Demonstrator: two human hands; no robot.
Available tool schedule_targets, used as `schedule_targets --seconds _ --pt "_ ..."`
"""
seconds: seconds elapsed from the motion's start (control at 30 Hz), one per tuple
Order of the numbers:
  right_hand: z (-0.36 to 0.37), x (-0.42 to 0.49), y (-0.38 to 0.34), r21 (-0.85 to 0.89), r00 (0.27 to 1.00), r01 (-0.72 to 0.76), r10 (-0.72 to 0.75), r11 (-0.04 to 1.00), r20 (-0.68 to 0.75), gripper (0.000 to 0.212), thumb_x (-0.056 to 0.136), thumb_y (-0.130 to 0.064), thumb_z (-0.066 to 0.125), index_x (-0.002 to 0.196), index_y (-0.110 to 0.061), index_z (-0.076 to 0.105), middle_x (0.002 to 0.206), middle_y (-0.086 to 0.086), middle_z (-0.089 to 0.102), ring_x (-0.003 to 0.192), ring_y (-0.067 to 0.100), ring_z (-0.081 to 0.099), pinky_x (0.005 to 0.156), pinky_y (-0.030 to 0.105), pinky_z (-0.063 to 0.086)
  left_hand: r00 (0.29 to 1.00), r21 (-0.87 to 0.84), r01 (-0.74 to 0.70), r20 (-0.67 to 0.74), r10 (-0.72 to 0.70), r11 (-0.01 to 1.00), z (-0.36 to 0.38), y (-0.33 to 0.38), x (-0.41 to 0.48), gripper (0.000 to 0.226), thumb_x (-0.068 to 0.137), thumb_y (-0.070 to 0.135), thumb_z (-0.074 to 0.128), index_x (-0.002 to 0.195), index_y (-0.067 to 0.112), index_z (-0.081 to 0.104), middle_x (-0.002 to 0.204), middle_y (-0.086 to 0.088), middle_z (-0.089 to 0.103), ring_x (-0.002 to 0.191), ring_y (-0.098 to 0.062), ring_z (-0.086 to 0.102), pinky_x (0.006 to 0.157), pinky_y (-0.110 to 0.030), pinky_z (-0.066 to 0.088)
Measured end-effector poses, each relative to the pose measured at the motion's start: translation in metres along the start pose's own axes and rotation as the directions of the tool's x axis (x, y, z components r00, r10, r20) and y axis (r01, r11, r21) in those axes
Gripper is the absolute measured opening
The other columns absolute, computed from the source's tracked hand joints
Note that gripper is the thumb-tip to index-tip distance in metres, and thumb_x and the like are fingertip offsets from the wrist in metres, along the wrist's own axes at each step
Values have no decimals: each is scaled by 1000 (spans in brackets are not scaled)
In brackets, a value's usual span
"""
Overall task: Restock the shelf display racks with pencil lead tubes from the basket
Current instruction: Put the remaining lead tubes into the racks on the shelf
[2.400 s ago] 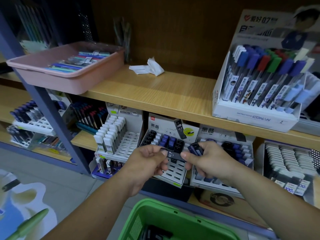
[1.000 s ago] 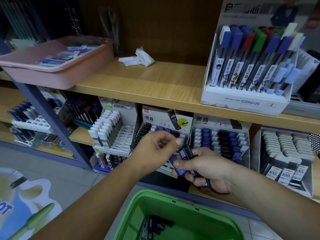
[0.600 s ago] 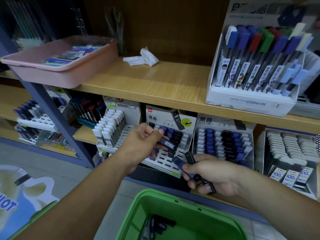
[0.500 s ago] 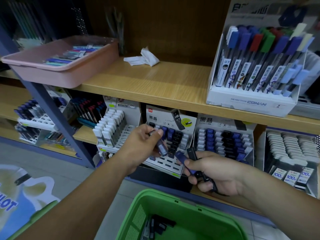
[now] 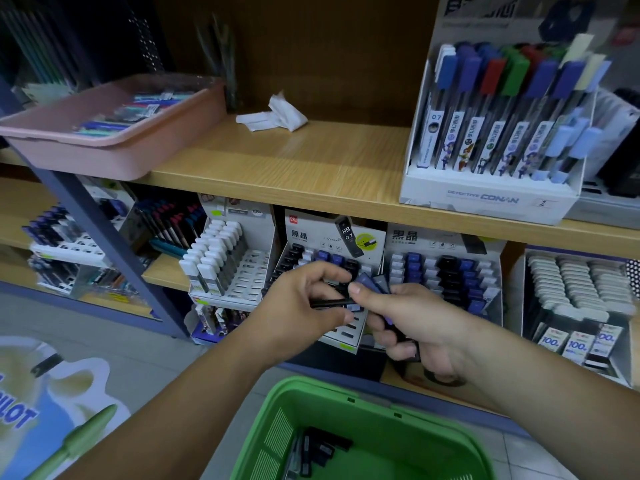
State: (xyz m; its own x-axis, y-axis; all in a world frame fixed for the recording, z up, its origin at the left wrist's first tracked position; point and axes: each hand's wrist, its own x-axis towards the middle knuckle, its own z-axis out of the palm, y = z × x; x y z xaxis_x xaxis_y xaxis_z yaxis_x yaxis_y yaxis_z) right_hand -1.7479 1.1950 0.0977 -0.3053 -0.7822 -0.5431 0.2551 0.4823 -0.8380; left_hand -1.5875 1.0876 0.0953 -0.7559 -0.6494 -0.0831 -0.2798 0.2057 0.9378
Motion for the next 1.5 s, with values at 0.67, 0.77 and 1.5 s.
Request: schedule_targets --seconds 0.67,0.77,1.5 --pt "-11 -7 12 -169 990 -59 79 984 114 19 97 -23 72 99 -10 58 73 6 57 48 12 37 40 20 22 974 -91 94 -198 -110 991 -17 -17 15 21 88 0 78 104 8 65 88 -19 73 74 -29 73 69 -35 62" --pt "-12 -8 14 -106 999 42 -41 993 5 16 97 -21 72 95 -10 61 71 8 57 45 11 34 40 20 23 984 -270 132 -77 -158 954 -11 -14 16 23 95 -3 68 114 9 66 90 -16 74 84 -29 75 77 -33 62" --pt "34 42 5 -903 776 137 -610 407 -158 15 89 -28 76 100 -20 69 82 -2 65 83 25 66 72 41 61 934 -34 347 -81 -348 937 -1 -64 -8 12 92 2 71 100 11 71 89 -11 75 73 -9 64 63 -15 49"
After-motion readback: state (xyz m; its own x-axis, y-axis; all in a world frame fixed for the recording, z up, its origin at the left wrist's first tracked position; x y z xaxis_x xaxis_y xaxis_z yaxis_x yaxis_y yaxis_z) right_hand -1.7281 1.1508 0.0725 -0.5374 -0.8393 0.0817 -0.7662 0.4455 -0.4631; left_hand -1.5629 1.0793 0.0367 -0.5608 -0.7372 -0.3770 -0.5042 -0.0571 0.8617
